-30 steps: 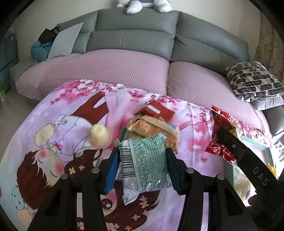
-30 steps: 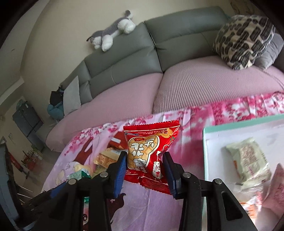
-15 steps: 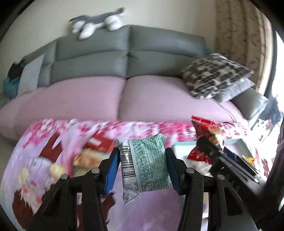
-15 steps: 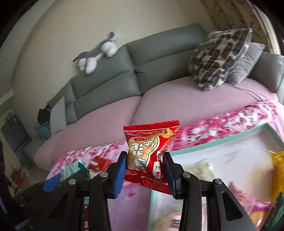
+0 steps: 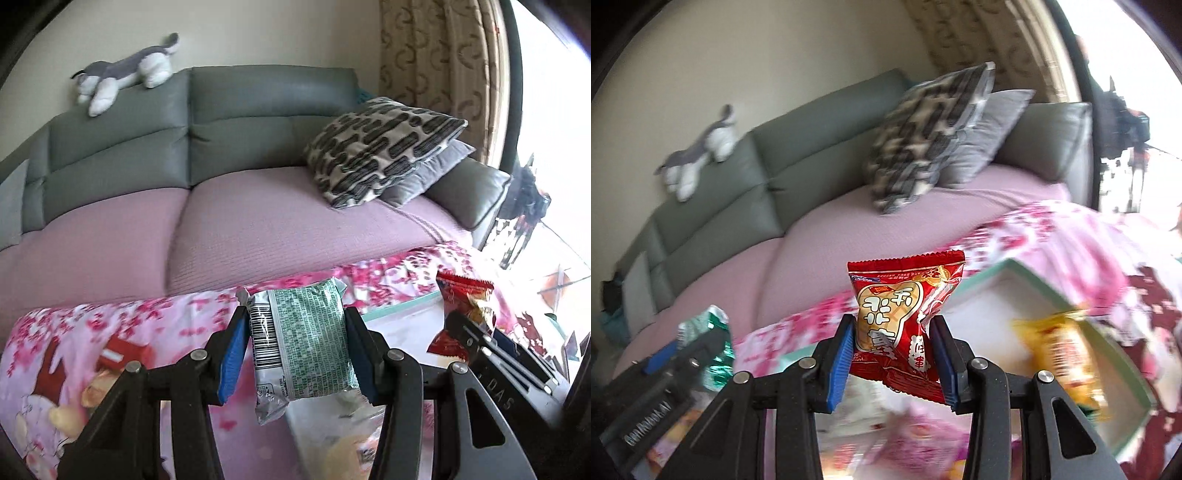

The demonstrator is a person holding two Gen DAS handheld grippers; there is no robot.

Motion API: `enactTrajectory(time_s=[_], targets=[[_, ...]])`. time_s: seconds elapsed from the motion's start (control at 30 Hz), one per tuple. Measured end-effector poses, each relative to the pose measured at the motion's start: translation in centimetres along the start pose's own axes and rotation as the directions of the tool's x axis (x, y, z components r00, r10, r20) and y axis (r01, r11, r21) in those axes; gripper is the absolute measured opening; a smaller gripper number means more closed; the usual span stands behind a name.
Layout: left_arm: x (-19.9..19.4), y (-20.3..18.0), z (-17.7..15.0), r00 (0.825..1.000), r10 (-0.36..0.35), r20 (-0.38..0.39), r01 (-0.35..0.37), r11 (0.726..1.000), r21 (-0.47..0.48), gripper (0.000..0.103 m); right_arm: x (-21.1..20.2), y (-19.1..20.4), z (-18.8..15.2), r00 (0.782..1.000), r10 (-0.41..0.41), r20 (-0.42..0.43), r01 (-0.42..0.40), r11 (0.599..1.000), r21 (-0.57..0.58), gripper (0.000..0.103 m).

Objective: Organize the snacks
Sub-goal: 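Carry both packets into the teal tray and open both tools to release them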

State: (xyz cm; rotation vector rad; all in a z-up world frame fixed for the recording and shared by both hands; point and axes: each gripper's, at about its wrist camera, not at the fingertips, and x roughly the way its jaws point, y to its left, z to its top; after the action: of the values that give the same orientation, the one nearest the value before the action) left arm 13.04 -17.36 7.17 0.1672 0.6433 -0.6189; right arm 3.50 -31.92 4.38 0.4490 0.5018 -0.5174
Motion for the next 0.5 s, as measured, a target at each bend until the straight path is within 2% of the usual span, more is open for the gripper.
enactTrajectory(time_s=[0.2, 0.5], targets=[[2.1, -2.8, 0.8, 0.999, -0.051, -0.010, 0.051, 0.996, 0.067, 0.053, 0.6, -1.2, 0.0, 0.998, -0.065, -0.022, 0.065, 0.998, 0.013, 0.044], [5.6, -3.7, -0.8, 0.994, -0.098, -0.056, 0.101, 0.994, 0.039, 0.053, 2.1, -1.9, -0.9, 0.991, -0.108, -0.075, 0.110, 0.994, 0.018, 0.044]])
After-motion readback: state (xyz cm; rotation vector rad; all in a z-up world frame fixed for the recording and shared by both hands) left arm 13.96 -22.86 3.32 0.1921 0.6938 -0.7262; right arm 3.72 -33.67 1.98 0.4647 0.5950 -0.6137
